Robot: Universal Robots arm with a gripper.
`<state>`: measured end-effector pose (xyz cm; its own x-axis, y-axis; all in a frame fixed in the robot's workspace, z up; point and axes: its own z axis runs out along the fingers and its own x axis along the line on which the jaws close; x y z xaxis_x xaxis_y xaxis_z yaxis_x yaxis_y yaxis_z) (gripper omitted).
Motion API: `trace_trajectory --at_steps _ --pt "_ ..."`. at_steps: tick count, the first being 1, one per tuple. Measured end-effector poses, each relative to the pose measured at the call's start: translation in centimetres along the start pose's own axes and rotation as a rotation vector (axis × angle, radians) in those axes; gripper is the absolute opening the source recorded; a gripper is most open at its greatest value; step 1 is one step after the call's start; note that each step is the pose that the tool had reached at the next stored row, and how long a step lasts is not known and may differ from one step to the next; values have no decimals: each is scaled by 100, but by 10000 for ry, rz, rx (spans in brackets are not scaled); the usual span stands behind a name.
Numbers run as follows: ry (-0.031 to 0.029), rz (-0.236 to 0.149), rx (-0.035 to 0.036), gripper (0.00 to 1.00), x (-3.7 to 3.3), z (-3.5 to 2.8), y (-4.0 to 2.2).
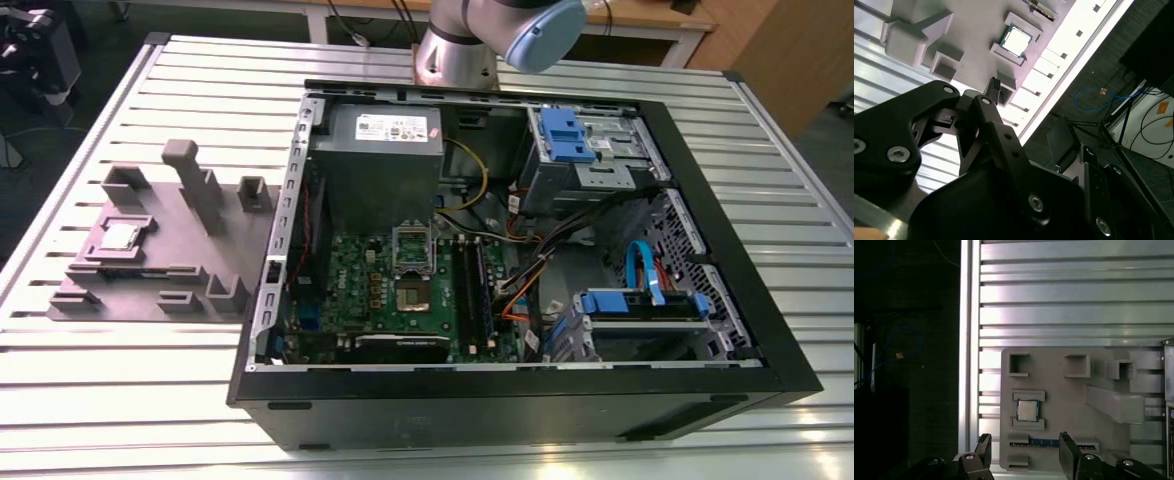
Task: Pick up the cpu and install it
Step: 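Pick up the cpu and move it towards the insertion slot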
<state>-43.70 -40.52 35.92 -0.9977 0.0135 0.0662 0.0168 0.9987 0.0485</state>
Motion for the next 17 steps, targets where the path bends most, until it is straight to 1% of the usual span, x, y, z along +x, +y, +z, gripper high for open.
trace_trajectory --at_steps 4,10,13,14,15,17 --pt "-1 -1 -25 65 -1 26 -1" --pt "0 -12 -25 65 -4 95 -5" --pt "0 -115 -18 65 -5 121 -6" --pt "-21 -134 -18 65 -4 129 -6" --pt "-66 -148 -16 65 -3 134 -6" --pt "-196 -179 -16 65 -2 142 -7"
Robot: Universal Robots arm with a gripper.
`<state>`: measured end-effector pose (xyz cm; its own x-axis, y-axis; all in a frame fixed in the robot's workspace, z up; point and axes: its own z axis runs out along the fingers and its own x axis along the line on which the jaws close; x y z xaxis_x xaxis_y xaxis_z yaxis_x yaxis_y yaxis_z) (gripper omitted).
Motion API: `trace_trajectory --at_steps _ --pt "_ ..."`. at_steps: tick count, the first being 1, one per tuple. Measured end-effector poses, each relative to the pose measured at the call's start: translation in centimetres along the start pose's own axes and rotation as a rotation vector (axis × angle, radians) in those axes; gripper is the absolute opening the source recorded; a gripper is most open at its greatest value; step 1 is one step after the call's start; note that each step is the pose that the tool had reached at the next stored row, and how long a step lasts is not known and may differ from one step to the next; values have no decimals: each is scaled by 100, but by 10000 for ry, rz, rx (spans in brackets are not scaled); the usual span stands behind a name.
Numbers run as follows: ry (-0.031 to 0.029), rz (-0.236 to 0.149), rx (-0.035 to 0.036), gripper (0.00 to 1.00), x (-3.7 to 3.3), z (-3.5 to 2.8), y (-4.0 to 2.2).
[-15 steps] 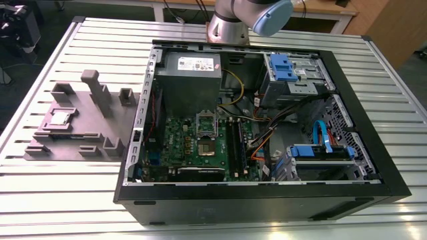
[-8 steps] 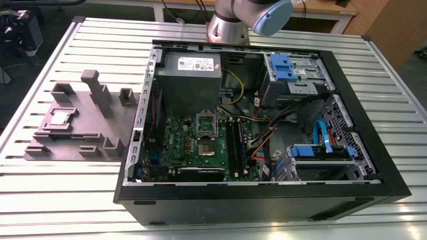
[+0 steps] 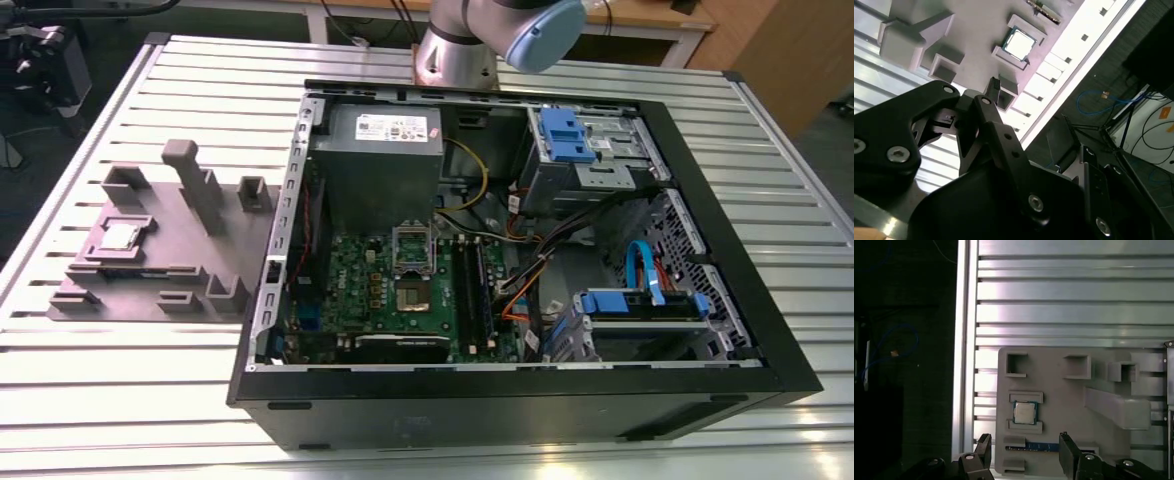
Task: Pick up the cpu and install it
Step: 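Pick up the cpu and move it towards the insertion slot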
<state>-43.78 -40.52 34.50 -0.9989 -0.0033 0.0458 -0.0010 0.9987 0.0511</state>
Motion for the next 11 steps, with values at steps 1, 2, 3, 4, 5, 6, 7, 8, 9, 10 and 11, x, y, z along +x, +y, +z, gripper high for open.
trace_trajectory --at_steps 1,2,3,4,5,6,7,8,9,10,11 --pt "-45 -14 1 65 1 6 -1" --pt "-61 -27 -2 65 0 18 -2" --pt "-60 -49 0 65 -1 29 -2" --pt "-53 -149 6 65 -1 41 -3" --pt "-47 -294 12 65 -1 54 -3" --pt "-39 -435 18 65 -2 66 -4" --pt "-32 -568 24 65 -2 78 -4" --pt "-29 -655 27 65 -2 88 -5" --pt "-29 -679 28 65 -1 99 -5" --pt "-33 -689 30 65 0 112 -6" --pt "-35 -697 29 65 0 129 -7"
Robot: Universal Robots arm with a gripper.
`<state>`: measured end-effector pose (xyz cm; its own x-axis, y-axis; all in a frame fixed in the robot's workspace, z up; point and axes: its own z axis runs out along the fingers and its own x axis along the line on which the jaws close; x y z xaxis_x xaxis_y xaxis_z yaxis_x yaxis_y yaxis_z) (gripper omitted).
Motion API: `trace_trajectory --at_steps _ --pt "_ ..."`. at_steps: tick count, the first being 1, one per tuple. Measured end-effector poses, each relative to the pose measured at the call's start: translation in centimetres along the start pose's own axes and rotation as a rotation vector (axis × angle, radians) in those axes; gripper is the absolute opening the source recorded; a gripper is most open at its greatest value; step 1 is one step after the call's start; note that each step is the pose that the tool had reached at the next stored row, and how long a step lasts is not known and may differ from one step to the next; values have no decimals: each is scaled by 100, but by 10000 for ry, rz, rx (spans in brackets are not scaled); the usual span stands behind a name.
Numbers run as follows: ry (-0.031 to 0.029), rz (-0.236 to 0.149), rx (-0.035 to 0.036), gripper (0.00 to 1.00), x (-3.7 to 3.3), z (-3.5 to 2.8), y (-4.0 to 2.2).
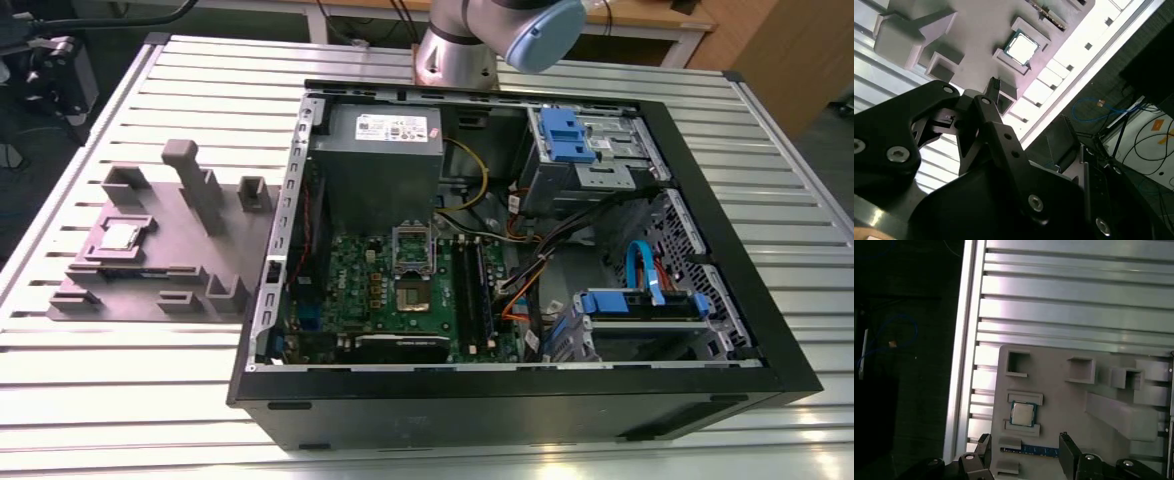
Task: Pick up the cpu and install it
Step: 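Pick up the cpu and move it towards the insertion slot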
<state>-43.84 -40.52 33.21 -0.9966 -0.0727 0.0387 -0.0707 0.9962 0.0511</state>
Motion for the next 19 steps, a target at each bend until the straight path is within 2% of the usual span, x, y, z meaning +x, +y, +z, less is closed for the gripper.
trace_trajectory --at_steps 8,19 --pt "3 -43 2 65 5 137 -6" --pt "2 -47 -1 65 4 162 -8"
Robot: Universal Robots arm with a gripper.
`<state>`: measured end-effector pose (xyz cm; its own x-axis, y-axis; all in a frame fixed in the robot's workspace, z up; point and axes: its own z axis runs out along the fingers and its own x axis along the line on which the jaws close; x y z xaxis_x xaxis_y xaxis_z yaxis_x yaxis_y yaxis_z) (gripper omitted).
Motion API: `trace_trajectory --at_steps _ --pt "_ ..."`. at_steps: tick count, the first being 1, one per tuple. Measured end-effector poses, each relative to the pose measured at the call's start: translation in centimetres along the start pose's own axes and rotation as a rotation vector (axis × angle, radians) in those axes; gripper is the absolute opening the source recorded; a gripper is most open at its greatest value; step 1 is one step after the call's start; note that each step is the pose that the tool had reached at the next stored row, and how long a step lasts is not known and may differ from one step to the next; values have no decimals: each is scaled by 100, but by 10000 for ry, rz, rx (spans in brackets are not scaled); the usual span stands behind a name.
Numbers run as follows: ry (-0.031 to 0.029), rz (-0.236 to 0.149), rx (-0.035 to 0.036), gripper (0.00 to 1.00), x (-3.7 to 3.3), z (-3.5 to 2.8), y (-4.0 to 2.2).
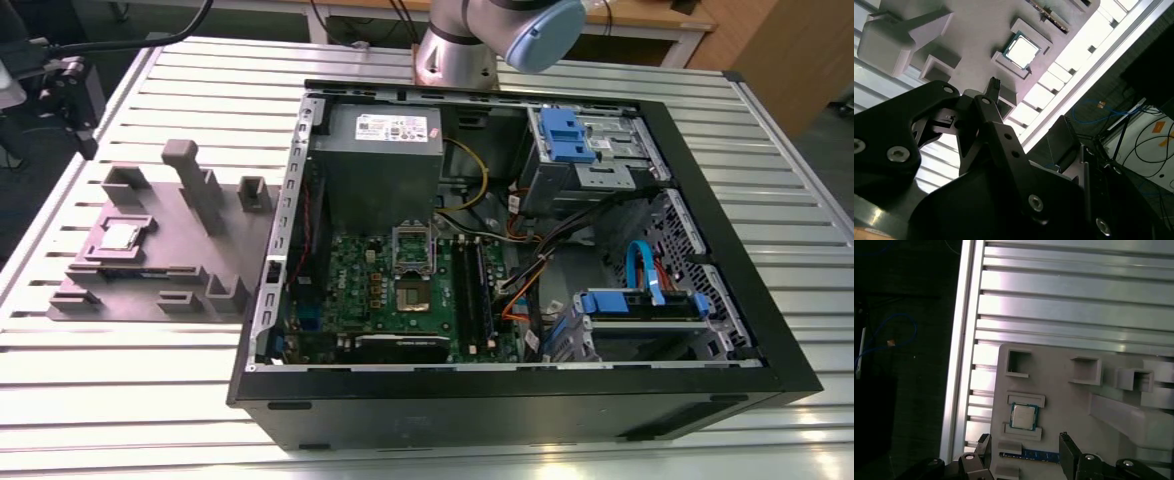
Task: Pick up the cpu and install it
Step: 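Pick up the cpu and move it towards the insertion slot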
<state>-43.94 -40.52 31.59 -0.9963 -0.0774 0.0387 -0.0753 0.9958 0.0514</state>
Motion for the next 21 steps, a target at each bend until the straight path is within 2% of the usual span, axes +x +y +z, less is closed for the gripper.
trace_trajectory --at_steps 4,21 --pt "1 0 1 65 -1 28 -2" --pt "0 0 0 65 -2 64 -3"
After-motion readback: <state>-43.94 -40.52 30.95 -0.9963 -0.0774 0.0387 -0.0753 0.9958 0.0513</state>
